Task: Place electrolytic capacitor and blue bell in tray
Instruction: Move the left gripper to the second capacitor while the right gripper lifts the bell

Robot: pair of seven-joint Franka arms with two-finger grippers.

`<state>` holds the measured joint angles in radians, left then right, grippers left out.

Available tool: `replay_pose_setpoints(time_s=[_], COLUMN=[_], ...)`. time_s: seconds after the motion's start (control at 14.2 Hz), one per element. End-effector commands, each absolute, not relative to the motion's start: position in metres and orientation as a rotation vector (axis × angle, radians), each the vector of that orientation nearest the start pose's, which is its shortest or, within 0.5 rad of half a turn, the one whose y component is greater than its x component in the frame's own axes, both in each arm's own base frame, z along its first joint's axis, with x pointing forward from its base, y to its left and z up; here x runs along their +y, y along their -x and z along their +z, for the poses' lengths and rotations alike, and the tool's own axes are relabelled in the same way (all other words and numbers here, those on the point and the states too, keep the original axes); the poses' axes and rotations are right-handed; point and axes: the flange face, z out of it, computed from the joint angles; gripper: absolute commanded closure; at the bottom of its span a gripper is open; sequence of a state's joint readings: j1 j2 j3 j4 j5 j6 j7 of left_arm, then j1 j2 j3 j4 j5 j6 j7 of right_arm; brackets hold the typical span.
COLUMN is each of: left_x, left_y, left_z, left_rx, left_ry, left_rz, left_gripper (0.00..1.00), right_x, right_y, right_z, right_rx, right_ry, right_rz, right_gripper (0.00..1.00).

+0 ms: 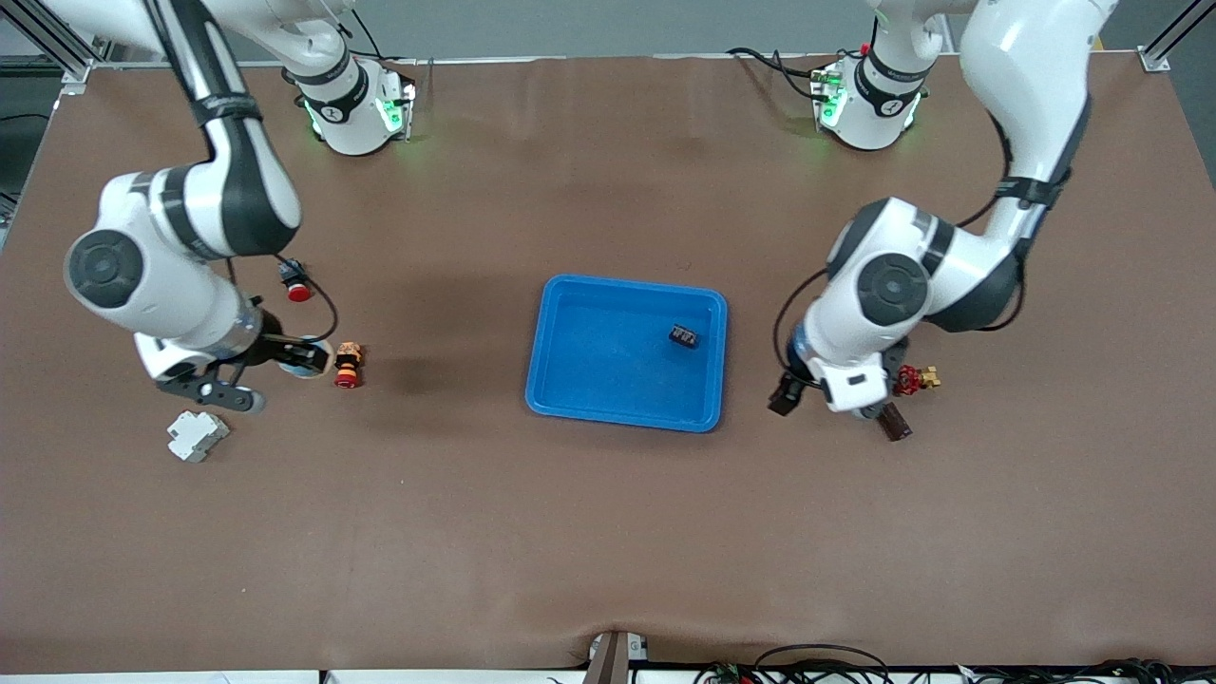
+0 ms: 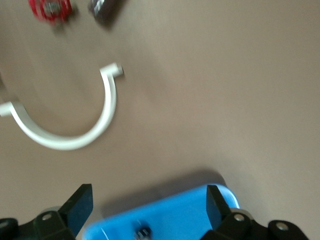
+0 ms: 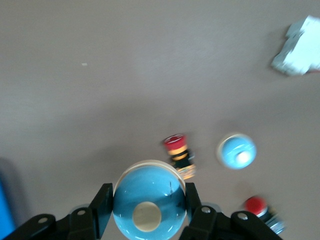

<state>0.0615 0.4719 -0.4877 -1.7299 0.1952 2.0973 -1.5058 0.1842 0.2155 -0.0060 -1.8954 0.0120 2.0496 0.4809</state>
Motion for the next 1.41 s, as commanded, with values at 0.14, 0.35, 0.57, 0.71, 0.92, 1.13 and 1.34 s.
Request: replay_pose_setpoints(time_s=[0.14,0.35,0.57,0.71,0.92,1.13,1.34], left_x=[-0.140,-0.090,-0.066,-0.061,-0.063,-0.059,-0.060], left_y=[-0.631,-0.642,-0.647,-0.648,-0.649,-0.649,-0.642], left_z=[0.321,0.290,0.256,0.240,0.219,0.200,0.190], left_rx=[-1.345,-1.201,-1.087,-1.104,-1.058,-1.033,-1.018], left_ry=[2.805,2.834,2.842,2.873,2.899,2.905,2.914], left_rz=[0.129,0.108,0.064,0.047,0.028,0.027,0.033], left_gripper=[0.00,0.00,0.01,0.05,0.10,0.15,0.40], right_x=[0.246,0.318,0.369,0.390,0.411,0.429,0.445], right_y=[-0.541,-0.505,-0.471,-0.460,-0.451,-0.444,-0.437], right_z=[0.388,0.382,0.367,0.353,0.321,0.290,0.262], right_rx=[0.836,0.991,1.067,1.096,1.148,1.187,1.203], right_ry=[3.036,2.987,2.908,2.899,2.906,2.878,2.891], right_rz=[0.112,0.081,0.001,-0.010,-0.097,-0.115,-0.127], right_gripper=[1.00,1.00,1.00,1.00,1.00,1.00,1.00])
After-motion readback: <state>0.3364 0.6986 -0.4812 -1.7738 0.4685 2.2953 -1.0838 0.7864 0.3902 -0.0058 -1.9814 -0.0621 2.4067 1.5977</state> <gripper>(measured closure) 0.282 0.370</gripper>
